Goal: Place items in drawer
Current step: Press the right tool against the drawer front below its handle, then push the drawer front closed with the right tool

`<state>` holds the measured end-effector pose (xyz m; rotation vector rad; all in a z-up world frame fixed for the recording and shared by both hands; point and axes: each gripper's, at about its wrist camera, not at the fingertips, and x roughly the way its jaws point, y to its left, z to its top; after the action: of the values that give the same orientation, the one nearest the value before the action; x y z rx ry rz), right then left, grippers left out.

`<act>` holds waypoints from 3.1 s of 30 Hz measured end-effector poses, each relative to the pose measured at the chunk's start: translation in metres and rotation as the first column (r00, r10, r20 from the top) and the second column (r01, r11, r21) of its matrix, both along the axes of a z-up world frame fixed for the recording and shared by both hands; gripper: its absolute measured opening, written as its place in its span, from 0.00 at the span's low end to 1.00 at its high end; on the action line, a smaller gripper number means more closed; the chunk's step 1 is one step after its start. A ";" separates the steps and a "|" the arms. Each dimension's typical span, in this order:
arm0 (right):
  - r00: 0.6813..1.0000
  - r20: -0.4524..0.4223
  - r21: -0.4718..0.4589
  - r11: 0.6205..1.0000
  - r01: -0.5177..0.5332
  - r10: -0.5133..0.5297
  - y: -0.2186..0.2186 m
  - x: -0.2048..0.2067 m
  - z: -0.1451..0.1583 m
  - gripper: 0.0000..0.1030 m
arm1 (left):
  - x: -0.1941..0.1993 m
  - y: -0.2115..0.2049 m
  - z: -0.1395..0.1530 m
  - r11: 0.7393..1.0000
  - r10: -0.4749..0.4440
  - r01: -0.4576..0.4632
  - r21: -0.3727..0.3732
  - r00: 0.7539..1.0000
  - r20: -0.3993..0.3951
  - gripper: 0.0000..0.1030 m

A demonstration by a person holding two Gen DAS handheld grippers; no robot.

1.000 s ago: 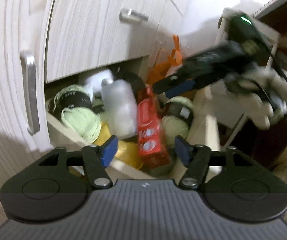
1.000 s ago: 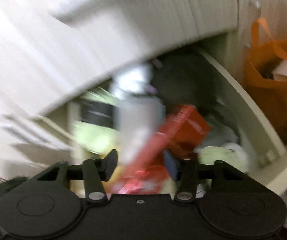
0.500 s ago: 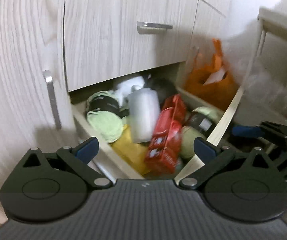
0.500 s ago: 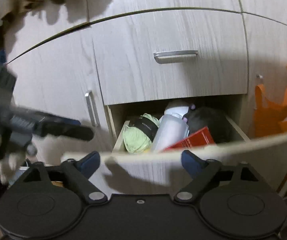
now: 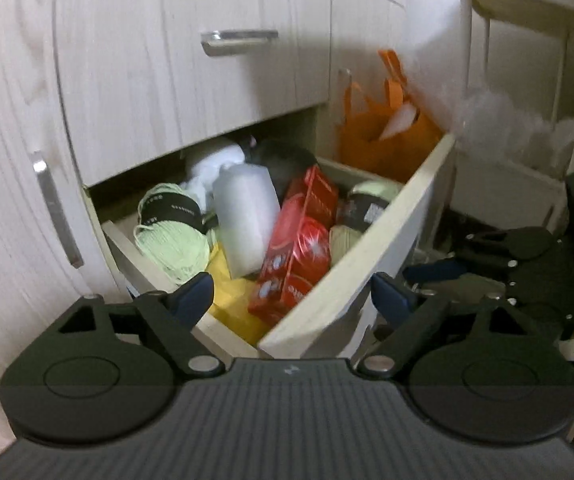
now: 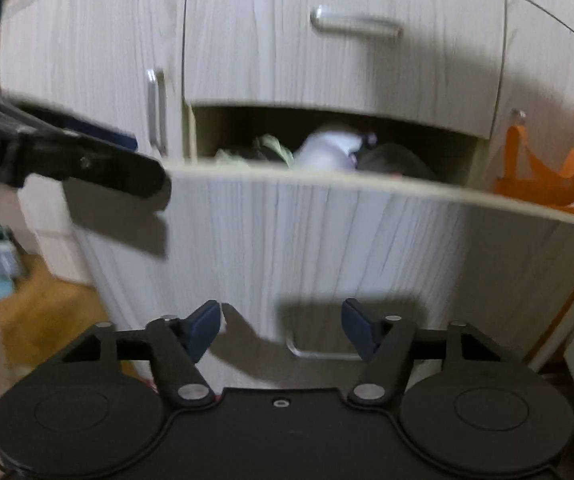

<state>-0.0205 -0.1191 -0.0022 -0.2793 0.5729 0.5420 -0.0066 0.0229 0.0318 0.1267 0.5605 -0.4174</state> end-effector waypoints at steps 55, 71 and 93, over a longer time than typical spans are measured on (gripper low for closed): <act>0.966 0.245 -0.172 0.977 0.125 -0.081 0.037 0.000 -0.035 0.66 | 0.048 0.009 -0.039 0.984 0.110 -0.109 -0.141 0.994 -0.002 1.00; 0.962 0.263 -0.143 0.983 0.118 -0.078 0.028 0.004 -0.055 0.68 | 0.069 0.009 -0.047 0.974 0.172 -0.169 -0.153 0.985 0.011 1.00; 0.965 0.248 -0.087 0.991 0.104 -0.080 0.022 0.001 -0.056 0.79 | 0.075 0.002 -0.061 0.957 0.288 -0.289 -0.002 0.952 0.099 1.00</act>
<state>-0.0196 -0.0969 -0.0587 -0.4058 0.3722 0.3821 0.0682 0.0251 -0.0290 0.0752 0.4756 -0.1215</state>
